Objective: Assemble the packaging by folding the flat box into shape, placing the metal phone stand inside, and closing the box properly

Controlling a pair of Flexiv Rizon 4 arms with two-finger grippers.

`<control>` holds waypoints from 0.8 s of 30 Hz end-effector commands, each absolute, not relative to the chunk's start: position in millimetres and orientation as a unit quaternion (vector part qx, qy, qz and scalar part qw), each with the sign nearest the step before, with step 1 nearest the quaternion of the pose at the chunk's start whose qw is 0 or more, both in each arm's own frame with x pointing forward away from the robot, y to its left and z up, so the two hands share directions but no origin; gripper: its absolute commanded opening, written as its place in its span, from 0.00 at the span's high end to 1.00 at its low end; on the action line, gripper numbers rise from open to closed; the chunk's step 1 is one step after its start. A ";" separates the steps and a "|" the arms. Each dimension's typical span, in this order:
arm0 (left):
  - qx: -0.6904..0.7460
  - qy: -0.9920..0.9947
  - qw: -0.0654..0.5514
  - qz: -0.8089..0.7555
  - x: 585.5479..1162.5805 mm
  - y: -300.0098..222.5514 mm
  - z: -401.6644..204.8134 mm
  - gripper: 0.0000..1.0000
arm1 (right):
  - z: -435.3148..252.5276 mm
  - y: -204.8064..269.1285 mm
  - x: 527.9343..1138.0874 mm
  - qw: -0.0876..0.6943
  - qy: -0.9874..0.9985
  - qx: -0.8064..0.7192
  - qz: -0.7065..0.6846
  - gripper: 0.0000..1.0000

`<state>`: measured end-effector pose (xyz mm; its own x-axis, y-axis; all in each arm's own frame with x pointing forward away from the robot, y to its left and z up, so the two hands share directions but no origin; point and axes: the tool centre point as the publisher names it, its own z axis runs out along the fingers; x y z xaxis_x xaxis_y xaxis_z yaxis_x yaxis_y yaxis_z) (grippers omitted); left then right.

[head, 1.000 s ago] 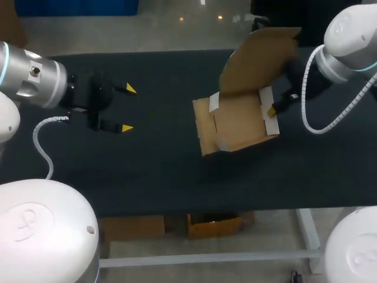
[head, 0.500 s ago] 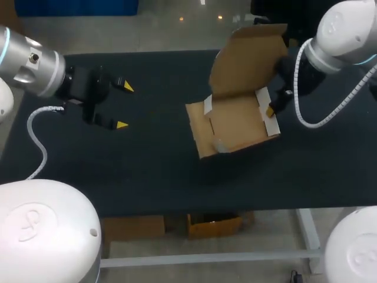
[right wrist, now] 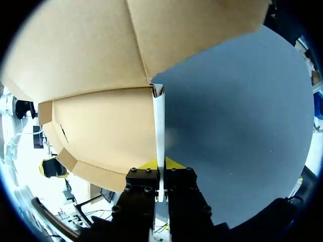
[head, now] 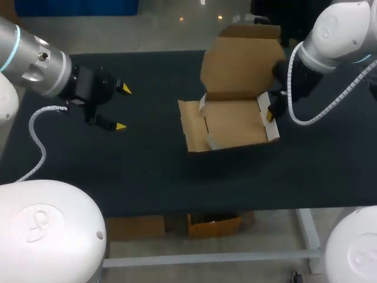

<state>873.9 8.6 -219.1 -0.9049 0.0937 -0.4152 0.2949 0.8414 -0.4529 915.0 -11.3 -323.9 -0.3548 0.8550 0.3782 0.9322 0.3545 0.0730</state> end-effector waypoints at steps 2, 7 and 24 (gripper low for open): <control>0.075 0.961 0.162 -0.212 879.0 1.1 -217.1 0.00 | -325.8 -3.8 911.6 0.136 -0.798 -0.578 -0.099 1.00; 0.046 0.968 0.136 -0.206 882.9 0.0 -223.0 0.00 | -331.4 -2.9 905.0 0.137 -0.783 -0.601 -0.085 1.00; -0.027 0.958 0.085 -0.273 891.9 6.4 -244.1 0.00 | -350.2 -10.4 886.6 0.162 -0.747 -0.642 -0.054 1.00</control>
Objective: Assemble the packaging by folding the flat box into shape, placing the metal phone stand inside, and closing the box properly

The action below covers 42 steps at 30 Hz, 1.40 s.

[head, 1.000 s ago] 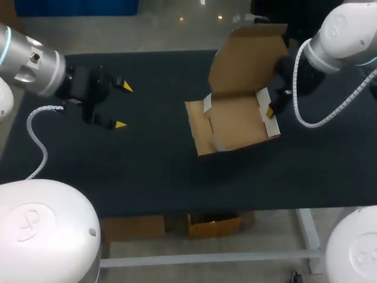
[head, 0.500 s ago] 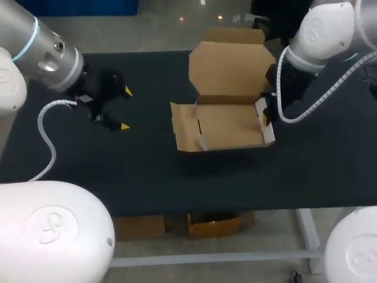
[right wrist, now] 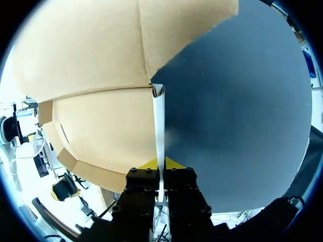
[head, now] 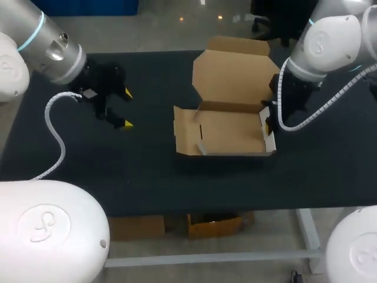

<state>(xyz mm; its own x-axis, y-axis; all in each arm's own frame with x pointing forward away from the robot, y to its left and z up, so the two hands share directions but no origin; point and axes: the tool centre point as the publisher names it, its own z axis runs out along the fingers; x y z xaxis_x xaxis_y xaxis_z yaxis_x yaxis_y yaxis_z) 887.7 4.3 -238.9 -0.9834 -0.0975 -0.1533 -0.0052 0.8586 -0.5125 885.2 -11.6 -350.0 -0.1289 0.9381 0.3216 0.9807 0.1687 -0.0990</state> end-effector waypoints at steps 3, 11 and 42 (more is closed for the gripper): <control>-0.028 0.957 0.088 -0.276 892.4 7.2 -244.9 0.00 | -351.4 -7.4 886.1 0.165 -0.747 -0.643 -0.035 1.00; -0.029 0.957 0.091 -0.275 893.1 9.2 -247.1 0.00 | -350.6 -0.2 886.8 0.187 -0.745 -0.640 0.023 1.00; -0.029 0.957 0.091 -0.275 893.1 9.2 -247.1 0.00 | -357.8 27.2 890.4 0.192 -0.715 -0.661 0.121 1.00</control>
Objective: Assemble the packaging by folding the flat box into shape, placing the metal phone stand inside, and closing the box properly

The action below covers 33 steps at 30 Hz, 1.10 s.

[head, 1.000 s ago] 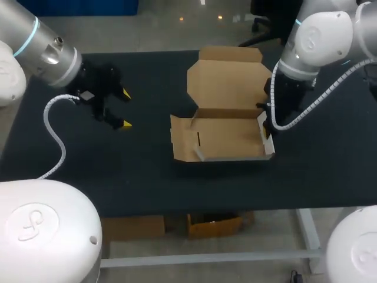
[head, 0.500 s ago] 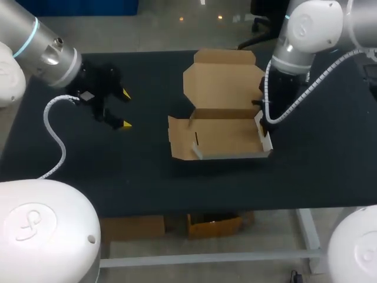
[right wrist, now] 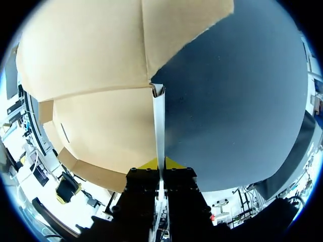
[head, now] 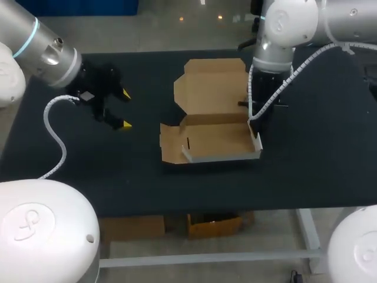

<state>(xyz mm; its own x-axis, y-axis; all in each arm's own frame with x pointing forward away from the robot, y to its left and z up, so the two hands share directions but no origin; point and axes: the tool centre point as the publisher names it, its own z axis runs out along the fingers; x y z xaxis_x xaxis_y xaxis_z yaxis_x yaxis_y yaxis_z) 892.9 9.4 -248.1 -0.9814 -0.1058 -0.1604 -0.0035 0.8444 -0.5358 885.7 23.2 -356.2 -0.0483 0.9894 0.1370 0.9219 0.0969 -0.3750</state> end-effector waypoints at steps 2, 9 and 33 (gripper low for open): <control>-0.029 0.957 0.091 -0.275 893.1 9.2 -247.1 0.00 | -360.4 25.2 888.8 0.193 -0.714 -0.663 0.120 1.00; -0.029 0.957 0.091 -0.275 893.1 9.2 -247.1 0.00 | -371.3 22.9 882.8 0.206 -0.707 -0.665 0.123 1.00; -0.029 0.957 0.091 -0.275 893.1 9.2 -247.1 0.00 | -388.0 22.8 866.7 0.168 -0.693 -0.692 0.112 1.00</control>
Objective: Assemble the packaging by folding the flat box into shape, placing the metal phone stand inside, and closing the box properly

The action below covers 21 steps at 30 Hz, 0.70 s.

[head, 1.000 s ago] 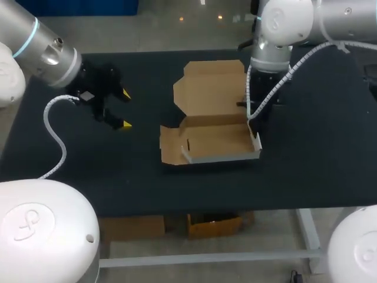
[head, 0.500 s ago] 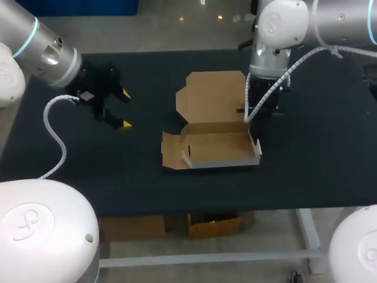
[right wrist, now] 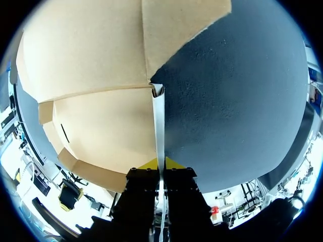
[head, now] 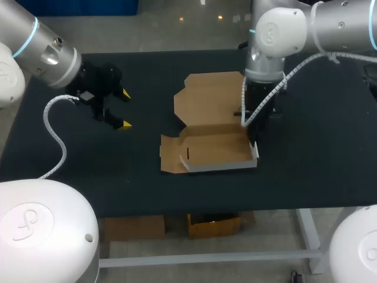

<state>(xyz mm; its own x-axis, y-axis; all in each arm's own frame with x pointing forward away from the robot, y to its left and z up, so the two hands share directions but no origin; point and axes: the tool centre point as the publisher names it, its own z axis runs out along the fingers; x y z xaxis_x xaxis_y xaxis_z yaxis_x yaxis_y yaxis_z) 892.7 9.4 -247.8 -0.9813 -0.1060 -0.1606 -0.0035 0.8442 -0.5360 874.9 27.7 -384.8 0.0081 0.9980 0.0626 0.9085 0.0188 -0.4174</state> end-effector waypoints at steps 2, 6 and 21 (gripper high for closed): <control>-0.029 0.957 0.091 -0.275 893.1 9.2 -247.1 0.00 | -390.7 22.2 866.5 0.169 -0.693 -0.692 0.111 1.00; -0.029 0.957 0.091 -0.275 893.1 9.2 -247.1 0.00 | -395.4 22.5 865.3 0.170 -0.692 -0.694 0.109 1.00; -0.029 0.957 0.091 -0.275 893.1 9.2 -247.1 0.00 | -399.3 20.5 864.0 0.157 -0.690 -0.698 0.109 0.92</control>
<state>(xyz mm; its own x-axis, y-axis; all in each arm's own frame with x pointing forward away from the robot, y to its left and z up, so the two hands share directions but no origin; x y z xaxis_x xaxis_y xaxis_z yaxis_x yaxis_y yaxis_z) 892.6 9.5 -247.8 -0.9813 -0.1060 -0.1607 -0.0034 0.8441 -0.5361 866.0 19.2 -399.7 0.0239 0.9972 0.0705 0.9267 0.0043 -0.3757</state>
